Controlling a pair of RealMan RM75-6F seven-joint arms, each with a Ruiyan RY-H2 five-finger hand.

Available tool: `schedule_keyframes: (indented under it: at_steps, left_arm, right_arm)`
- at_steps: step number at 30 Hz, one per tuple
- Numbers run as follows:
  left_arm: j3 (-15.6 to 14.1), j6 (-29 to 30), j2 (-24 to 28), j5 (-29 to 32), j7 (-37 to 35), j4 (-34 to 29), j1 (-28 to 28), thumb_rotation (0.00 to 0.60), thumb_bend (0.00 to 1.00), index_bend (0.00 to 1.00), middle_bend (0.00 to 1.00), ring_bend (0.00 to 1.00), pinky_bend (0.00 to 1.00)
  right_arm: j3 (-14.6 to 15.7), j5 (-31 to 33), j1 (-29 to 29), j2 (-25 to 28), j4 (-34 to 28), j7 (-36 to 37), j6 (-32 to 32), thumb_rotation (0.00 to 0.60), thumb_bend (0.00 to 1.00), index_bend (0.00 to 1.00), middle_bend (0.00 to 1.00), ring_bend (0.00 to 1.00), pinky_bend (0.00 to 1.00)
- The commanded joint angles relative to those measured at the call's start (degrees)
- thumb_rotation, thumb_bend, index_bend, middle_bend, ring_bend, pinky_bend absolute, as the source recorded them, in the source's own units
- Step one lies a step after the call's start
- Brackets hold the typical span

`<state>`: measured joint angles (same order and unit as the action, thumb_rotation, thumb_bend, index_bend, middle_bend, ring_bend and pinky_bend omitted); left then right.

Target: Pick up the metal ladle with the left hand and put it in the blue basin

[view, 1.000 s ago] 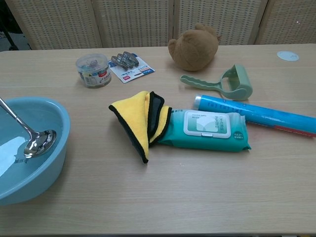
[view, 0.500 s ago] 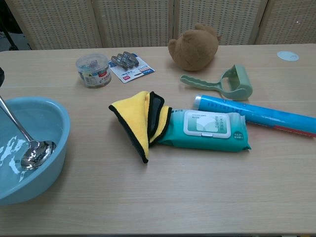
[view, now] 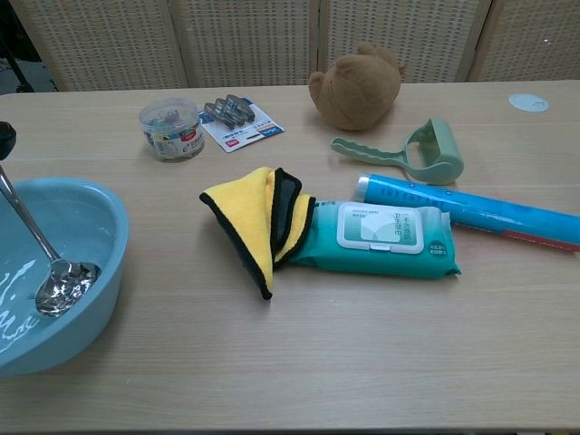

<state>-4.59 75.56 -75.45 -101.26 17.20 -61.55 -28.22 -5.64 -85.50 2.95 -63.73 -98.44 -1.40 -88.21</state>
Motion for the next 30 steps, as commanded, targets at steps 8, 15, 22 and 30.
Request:
schedule_keyframes:
  at_steps: [8,15,22,30]
  left_arm:
    - [-0.26,-1.28,0.73,-0.33,2.69,-1.84,-0.25,0.600,0.46,0.94,0.96,0.93,0.98]
    - [-0.07,-1.36,1.28,0.10,2.52,-2.53,-0.06,0.600,0.46,0.94,0.96,0.93,0.98]
    - [0.59,-0.31,2.02,1.45,-2.75,-3.62,0.50,0.600,0.46,0.94,0.96,0.93,0.98]
    - [1.54,2.98,4.12,2.36,-11.53,-4.95,1.46,0.600,0.45,0.94,0.96,0.93,0.98]
  right_arm:
    - [0.00,-0.05,-0.02,0.08,-0.03,0.12,-0.03,0.600,0.00,0.15,0.00,0.00,0.00]
    - [0.05,-0.09,0.02,-0.03,-0.01,0.00,0.06,0.600,0.00,0.15,0.00,0.00,0.00]
    - [0.09,-0.09,0.01,-0.11,0.01,-0.07,0.06,0.600,0.00,0.15,0.00,0.00,0.00]
    - [0.34,-0.41,0.05,-0.43,0.05,-0.66,0.15,0.600,0.00,0.15,0.00,0.00,0.00]
